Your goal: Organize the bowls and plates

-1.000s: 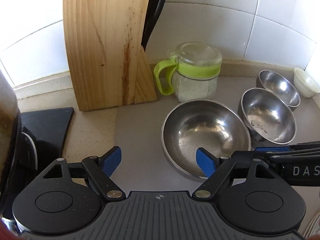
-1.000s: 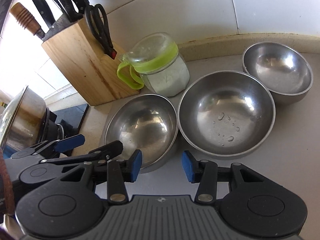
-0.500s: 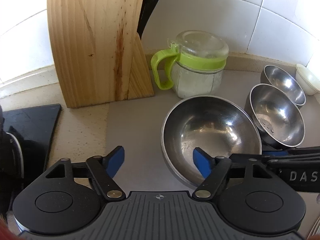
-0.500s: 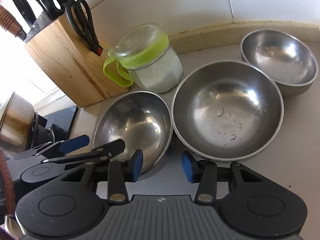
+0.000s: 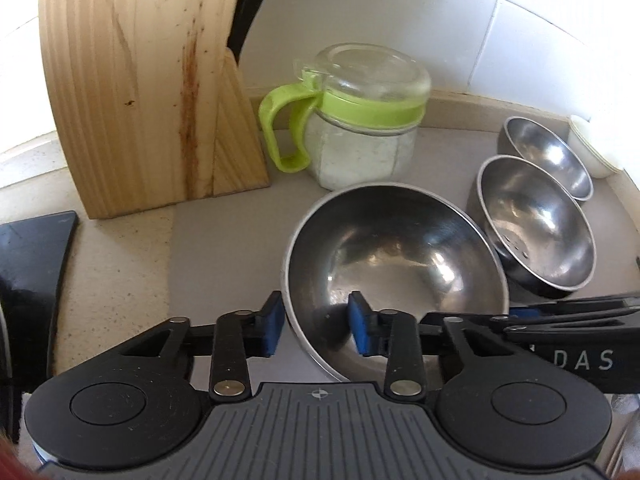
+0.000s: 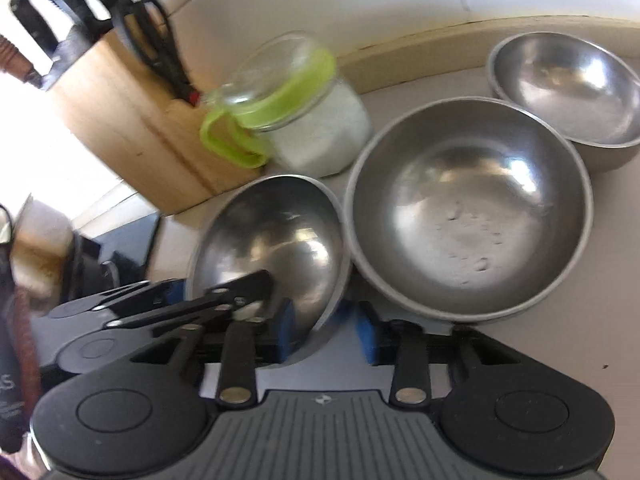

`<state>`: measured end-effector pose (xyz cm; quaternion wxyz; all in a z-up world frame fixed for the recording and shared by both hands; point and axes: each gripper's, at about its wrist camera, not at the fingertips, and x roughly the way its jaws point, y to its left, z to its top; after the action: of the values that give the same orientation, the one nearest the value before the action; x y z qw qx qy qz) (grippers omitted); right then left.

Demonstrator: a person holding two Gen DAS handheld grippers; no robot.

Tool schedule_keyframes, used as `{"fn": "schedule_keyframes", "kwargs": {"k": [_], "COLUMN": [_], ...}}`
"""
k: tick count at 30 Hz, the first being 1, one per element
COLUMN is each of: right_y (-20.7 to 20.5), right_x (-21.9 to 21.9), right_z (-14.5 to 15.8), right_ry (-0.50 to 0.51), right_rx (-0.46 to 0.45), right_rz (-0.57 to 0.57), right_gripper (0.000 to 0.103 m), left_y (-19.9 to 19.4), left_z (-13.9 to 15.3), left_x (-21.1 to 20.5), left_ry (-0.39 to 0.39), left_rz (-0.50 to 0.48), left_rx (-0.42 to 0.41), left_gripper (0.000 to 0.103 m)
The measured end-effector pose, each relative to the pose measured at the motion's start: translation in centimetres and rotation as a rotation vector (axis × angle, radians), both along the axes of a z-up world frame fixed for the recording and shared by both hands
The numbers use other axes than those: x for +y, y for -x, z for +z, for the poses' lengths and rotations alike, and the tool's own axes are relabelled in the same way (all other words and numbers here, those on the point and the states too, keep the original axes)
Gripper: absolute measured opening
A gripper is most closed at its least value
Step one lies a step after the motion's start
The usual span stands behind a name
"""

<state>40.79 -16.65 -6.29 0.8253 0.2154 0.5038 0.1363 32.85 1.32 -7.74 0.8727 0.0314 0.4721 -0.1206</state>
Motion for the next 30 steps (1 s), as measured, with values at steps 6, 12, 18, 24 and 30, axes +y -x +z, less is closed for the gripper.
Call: {"fn": "schedule_keyframes", "kwargs": {"k": [6,12,18,24,30], "right_y": [1.4,3.6,3.5,2.6,3.1], "right_x": [0.6,0.9,0.0,-0.1,0.4], "right_z": [0.3,0.5,1.3,0.0,-0.6], "right_ry": [0.005,0.015,0.030,0.041,0.033], "right_rx": [0.018,0.028,-0.014,-0.004,0.009], "right_rz": [0.053,0.113,0.038,0.020,0.055], "right_gripper": [0.034,0.035,0.040,0.038,0.025], "left_y": [2.0,4.5,4.1,3.1,4.0], "left_z": [0.4,0.3,1.1,0.6,1.1], "left_x": [0.1,1.0,2.2,1.6,0.4], "left_ry": [-0.012,0.017,0.007,0.000,-0.020], "left_rz": [-0.006,-0.032,0.010,0.000,-0.038], "left_rx": [0.015,0.060,0.024,0.027,0.010], "left_gripper": [0.041,0.049,0.057,0.053,0.038]}}
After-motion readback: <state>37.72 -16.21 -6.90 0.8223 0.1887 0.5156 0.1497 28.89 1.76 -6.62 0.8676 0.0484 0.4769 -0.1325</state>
